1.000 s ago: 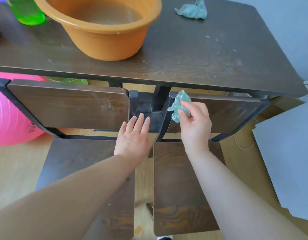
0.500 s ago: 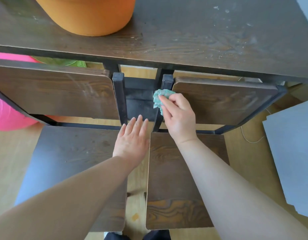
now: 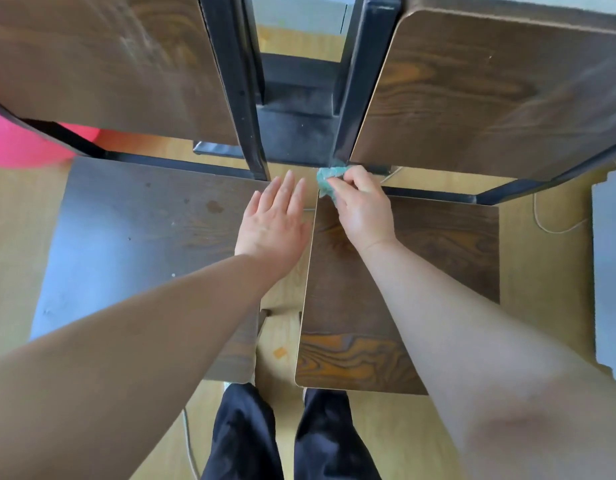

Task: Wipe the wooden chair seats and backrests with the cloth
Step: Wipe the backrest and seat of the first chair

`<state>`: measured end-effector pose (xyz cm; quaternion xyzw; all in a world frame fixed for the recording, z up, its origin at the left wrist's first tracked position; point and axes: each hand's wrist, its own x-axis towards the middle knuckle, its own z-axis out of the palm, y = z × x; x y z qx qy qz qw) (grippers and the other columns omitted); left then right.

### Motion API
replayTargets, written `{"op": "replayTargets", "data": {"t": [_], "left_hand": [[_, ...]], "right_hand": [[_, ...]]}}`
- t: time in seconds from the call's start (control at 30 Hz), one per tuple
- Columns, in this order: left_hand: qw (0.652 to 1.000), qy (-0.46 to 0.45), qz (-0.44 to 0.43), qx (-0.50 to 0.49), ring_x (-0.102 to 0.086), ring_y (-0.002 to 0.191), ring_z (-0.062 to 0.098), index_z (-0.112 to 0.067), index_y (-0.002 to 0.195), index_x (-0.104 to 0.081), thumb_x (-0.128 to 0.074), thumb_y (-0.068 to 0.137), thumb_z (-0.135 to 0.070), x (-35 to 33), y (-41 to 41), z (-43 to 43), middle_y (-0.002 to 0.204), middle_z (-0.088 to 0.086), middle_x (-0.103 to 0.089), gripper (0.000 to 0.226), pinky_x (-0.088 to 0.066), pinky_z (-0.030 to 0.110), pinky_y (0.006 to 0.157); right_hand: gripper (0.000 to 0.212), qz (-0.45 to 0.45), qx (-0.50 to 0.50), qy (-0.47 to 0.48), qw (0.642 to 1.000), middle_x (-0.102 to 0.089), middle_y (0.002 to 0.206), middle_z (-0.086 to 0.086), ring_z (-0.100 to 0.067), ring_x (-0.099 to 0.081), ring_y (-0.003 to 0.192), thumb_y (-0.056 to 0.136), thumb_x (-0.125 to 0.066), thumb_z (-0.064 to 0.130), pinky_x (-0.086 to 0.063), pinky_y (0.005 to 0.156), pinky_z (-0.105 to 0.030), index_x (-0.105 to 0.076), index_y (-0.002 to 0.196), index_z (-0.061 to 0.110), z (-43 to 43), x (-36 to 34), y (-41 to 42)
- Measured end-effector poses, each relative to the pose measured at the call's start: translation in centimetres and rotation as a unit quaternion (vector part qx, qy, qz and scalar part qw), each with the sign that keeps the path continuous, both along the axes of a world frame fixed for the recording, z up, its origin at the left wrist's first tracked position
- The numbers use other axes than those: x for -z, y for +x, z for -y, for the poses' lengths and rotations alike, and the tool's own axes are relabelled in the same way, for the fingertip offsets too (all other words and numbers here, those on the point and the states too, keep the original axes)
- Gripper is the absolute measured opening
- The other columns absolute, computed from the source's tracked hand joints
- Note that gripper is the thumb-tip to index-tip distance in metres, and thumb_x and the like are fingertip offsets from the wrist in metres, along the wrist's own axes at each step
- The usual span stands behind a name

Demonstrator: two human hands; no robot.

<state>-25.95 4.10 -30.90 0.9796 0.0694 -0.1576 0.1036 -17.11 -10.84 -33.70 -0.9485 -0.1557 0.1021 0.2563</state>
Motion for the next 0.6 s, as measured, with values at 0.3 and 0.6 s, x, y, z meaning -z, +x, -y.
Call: {"op": "replayTargets", "data": {"t": [0.3,0.6], "left_hand": [[1.0,0.002,-0.013,-0.015,0.0,0.153,0.021,-0.021,0.158,-0.001,-0.03,0.104,-0.042,2.2,-1.0,-0.8,0.167,0.002,0.0,0.065,-0.008,0.042,0.124],[0.999,0.001,0.045,0.008,-0.005,0.152,0.022,-0.02,0.158,-0.004,-0.035,0.103,-0.041,-4.3,1.4,-1.1,0.167,0.002,-0.005,0.066,-0.013,0.042,0.122]], "right_hand": [[0.019,-0.003,-0.001,-0.05,0.999,-0.057,0.117,0.002,-0.015,-0.056,0.107,0.095,-0.061,0.025,-0.048,0.08,-0.021,-0.062,0.114,0.023,-0.3,2.2,-0.5],[0.03,0.169,-0.048,0.045,0.983,-0.061,0.106,-0.009,-0.026,-0.058,0.098,0.092,-0.064,0.009,-0.057,0.08,-0.039,-0.067,0.122,0.009,2.4,-7.0,-1.7]]}}
